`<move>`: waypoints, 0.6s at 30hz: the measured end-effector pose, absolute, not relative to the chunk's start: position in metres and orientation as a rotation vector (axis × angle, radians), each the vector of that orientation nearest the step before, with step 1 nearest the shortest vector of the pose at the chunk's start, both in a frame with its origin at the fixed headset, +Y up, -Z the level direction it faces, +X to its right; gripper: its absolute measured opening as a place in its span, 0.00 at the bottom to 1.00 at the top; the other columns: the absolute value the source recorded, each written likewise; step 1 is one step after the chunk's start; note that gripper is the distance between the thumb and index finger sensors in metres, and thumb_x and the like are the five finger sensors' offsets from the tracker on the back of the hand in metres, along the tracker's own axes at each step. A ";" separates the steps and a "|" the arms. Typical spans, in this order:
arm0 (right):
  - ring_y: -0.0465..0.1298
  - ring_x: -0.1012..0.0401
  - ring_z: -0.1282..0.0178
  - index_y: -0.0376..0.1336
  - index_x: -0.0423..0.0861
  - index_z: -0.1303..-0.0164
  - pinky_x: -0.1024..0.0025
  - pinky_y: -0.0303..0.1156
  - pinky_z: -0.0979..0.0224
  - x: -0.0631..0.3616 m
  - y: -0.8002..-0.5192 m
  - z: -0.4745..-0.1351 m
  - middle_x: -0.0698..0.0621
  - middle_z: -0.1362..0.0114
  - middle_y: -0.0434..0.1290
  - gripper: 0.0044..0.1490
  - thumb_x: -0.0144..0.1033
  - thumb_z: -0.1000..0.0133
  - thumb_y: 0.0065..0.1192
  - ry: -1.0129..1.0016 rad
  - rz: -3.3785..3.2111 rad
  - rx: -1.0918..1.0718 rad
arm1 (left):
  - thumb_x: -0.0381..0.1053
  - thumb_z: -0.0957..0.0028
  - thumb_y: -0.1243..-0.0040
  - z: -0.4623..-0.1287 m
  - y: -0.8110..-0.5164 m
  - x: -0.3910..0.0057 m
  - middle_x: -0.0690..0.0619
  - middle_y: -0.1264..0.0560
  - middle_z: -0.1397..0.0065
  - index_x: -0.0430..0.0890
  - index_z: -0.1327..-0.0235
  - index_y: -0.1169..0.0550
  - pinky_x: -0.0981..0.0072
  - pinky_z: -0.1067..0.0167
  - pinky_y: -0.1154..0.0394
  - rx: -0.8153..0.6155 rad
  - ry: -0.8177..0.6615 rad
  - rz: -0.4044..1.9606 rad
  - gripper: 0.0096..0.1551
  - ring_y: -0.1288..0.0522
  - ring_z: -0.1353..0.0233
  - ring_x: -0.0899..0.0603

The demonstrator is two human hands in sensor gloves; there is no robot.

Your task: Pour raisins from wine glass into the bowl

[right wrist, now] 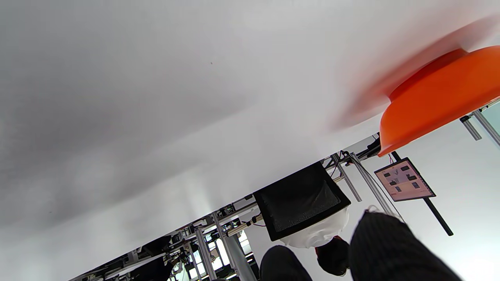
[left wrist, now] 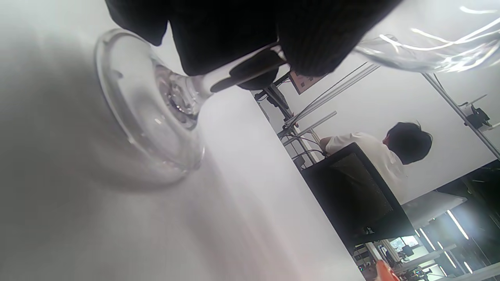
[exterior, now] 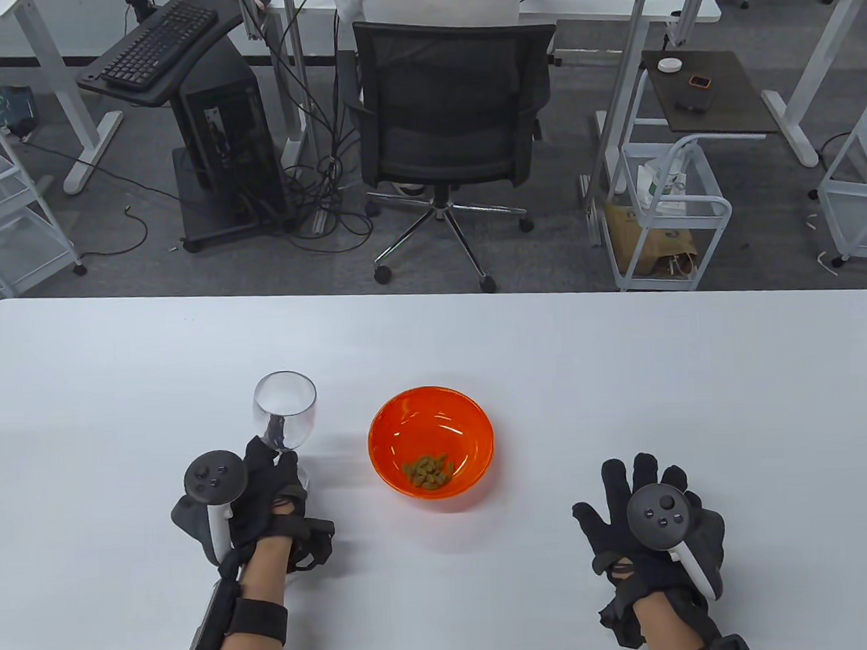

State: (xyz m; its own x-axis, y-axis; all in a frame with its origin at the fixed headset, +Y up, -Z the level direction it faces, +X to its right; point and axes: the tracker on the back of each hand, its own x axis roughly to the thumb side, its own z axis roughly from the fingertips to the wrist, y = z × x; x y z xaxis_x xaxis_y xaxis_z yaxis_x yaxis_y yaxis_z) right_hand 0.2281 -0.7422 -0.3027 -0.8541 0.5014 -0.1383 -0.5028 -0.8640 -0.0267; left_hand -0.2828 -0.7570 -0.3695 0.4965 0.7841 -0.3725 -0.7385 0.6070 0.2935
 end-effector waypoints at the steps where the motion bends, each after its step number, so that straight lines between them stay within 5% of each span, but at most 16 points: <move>1: 0.26 0.28 0.22 0.47 0.46 0.17 0.31 0.20 0.28 0.228 -0.742 -0.303 0.34 0.12 0.34 0.50 0.57 0.41 0.61 0.016 2.606 -0.190 | 0.50 0.53 0.34 -0.370 -0.758 -0.284 0.52 0.25 0.24 0.61 0.35 0.28 0.43 0.25 0.36 0.099 0.505 0.932 0.30 0.28 0.22 0.38; 10: 0.26 0.28 0.22 0.47 0.46 0.17 0.31 0.20 0.28 0.228 -0.743 -0.303 0.34 0.12 0.34 0.50 0.57 0.41 0.61 0.033 2.600 -0.187 | 0.49 0.53 0.33 -0.370 -0.772 -0.295 0.51 0.23 0.25 0.62 0.36 0.28 0.44 0.27 0.32 0.092 0.554 1.070 0.30 0.26 0.23 0.37; 18: 0.26 0.28 0.22 0.47 0.45 0.16 0.31 0.20 0.28 0.227 -0.743 -0.303 0.34 0.12 0.34 0.50 0.57 0.41 0.61 0.050 2.598 -0.180 | 0.53 0.52 0.34 -0.369 -0.766 -0.292 0.46 0.27 0.22 0.61 0.35 0.27 0.39 0.27 0.37 0.079 0.593 0.927 0.29 0.31 0.22 0.33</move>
